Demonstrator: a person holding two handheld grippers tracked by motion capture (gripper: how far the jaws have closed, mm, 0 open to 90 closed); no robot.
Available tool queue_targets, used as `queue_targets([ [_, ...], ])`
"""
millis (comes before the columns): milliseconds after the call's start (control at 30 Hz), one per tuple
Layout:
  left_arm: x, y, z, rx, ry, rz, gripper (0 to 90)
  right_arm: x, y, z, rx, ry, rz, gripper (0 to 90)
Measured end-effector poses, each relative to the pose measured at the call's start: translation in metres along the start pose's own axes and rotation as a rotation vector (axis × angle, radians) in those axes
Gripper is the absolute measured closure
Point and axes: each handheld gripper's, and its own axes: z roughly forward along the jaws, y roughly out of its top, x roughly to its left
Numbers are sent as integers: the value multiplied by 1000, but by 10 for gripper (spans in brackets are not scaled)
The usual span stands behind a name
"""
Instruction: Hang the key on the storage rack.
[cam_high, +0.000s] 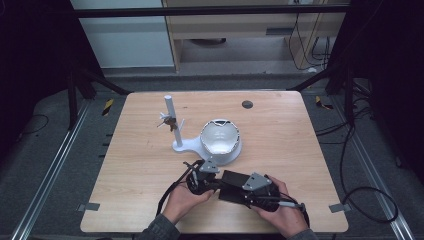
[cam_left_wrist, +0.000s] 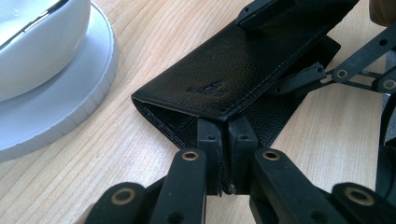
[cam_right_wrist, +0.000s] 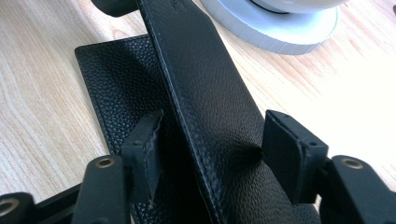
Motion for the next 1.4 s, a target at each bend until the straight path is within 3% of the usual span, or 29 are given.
queue_targets([
  [67,0,1,-1,-3,-3,-1,858,-1,-1,0,-2,-8,-6,479],
  [233,0,2,-2,-13,-7,-8,841,-1,-1,0,-11,-72,-49,680],
  [333,0,2,-4,-22,9,-15,770,-1,1,-1,-18,-98,-97,773],
  [700,0,2,-6,-28,57,-13,529,-7,7,-3,-6,-91,-164,825],
  [833,1,3,-5,-38,66,-13,338,-11,7,-5,-11,-87,-163,834],
  [1000,2,5,-5,-65,47,-32,190,-18,6,-11,-31,-85,-146,837],
  [1100,2,7,-6,-71,47,-16,148,-25,3,-15,-49,-83,-122,837],
  [1400,2,18,-10,-63,45,11,133,-46,-6,-29,-118,-72,-41,838],
])
